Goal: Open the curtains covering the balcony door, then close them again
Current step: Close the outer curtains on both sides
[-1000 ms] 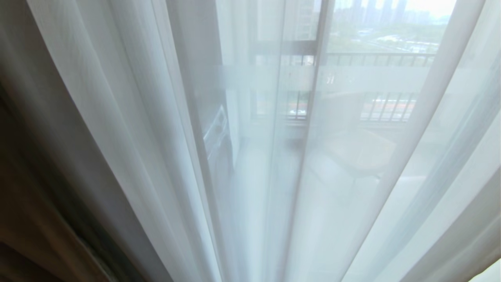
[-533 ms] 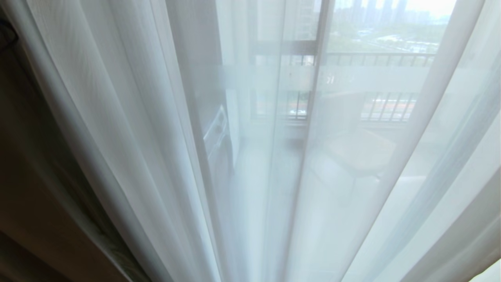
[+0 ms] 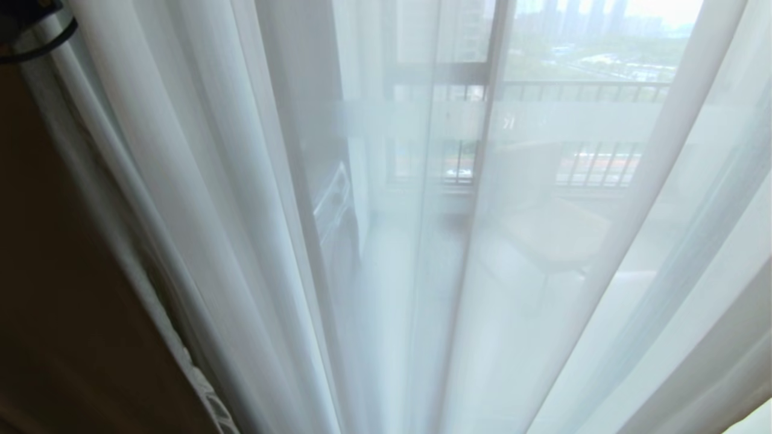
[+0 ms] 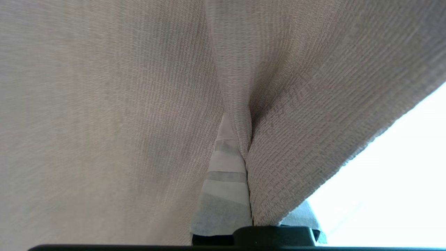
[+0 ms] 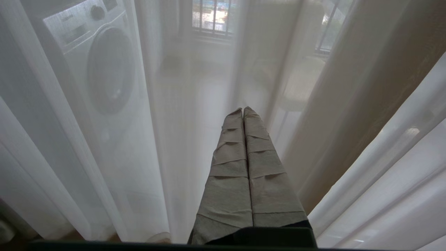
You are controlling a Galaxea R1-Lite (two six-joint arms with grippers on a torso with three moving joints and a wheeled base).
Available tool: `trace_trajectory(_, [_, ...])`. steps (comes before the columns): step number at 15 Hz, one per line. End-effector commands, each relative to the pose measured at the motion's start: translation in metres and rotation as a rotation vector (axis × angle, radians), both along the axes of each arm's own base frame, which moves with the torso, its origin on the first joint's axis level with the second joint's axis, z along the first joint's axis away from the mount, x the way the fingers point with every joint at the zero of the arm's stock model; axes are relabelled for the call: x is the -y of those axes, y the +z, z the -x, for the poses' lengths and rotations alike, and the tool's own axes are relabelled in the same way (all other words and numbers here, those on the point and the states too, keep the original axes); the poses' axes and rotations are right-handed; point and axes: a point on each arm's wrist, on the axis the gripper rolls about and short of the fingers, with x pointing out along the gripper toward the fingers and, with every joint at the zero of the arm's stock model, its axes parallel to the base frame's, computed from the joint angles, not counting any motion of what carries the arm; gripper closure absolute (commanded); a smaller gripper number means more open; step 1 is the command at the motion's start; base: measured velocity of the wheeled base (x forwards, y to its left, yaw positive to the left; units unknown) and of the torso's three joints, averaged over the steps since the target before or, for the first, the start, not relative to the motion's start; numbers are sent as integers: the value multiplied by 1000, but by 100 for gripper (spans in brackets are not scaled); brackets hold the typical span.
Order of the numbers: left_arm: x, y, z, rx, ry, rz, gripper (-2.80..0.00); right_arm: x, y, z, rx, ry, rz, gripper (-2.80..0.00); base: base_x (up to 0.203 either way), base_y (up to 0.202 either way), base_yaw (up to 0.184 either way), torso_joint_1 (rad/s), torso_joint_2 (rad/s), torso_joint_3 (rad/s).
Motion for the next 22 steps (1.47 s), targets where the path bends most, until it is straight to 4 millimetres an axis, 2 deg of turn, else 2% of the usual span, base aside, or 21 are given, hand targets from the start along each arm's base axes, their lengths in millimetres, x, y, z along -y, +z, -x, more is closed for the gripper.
trace_trajectory(1, [16, 5, 5, 22, -125, 11, 0, 0, 0, 0, 1, 1, 1, 0, 0, 0, 0, 0, 0, 0])
trace_trajectory(16, [114, 4, 20, 27, -516, 105, 0, 0, 0, 0, 1, 1, 1, 0, 0, 0, 0, 0, 0, 0])
trace_trajectory(22, [145, 2, 25, 15, -624, 107, 0, 0, 0, 0, 1, 1, 1, 0, 0, 0, 0, 0, 0, 0])
